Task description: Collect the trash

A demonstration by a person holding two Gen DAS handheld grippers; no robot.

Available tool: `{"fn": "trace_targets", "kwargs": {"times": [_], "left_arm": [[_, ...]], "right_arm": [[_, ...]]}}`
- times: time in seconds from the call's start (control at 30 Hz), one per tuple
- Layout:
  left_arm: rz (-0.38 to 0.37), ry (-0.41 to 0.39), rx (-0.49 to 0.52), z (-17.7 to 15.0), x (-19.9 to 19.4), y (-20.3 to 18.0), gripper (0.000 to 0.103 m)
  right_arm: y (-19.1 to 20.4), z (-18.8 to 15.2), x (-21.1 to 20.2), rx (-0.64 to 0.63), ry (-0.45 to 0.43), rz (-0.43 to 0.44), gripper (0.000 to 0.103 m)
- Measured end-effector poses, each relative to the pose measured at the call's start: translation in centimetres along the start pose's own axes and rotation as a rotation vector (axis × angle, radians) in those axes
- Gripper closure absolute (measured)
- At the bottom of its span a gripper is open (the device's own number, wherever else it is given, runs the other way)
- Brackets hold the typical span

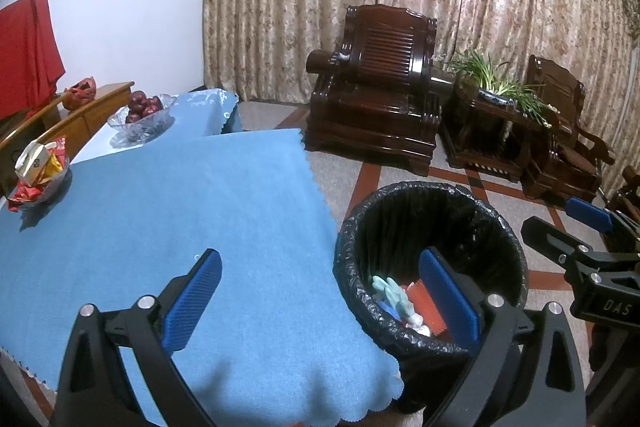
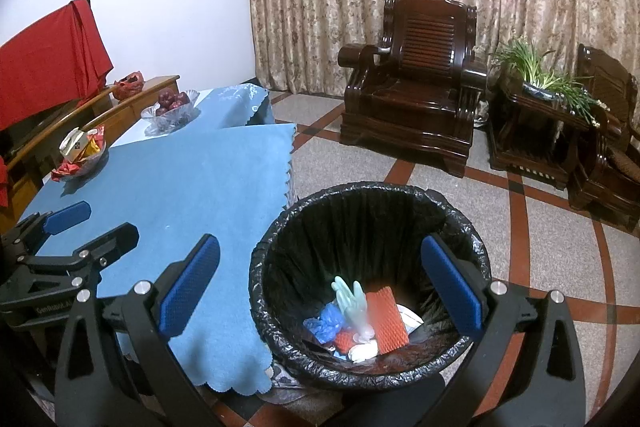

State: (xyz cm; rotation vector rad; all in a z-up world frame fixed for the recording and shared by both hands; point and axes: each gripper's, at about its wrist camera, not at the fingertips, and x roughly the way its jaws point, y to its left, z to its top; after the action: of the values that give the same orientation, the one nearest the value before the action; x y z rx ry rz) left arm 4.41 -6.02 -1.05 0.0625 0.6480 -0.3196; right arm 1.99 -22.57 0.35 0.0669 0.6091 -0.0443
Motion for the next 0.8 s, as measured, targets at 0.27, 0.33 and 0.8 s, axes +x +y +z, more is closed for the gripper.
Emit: {"fn": "trace_targets", "kwargs": {"times": [0.27,0.33,0.8], "left_arm": [[-0.001,0.002,0.001,-0.01,0.15,-0.05,0.006],[-0.001,0.002,0.0,-0.01,0.13,-0.06,0.006],[0.001,0.006,0.004,-0.68,0.5,-0.11,0.006]], "right_arm": [[0.06,-0.06,-0.09,-0.001,0.001,0.0,0.005],[0.06,-0.04,-0.07,-0.001,0.002,-0.001,0.005],[-0.03,-0.09,-0.04,-0.001,0.004,0.0,0.005]]}}
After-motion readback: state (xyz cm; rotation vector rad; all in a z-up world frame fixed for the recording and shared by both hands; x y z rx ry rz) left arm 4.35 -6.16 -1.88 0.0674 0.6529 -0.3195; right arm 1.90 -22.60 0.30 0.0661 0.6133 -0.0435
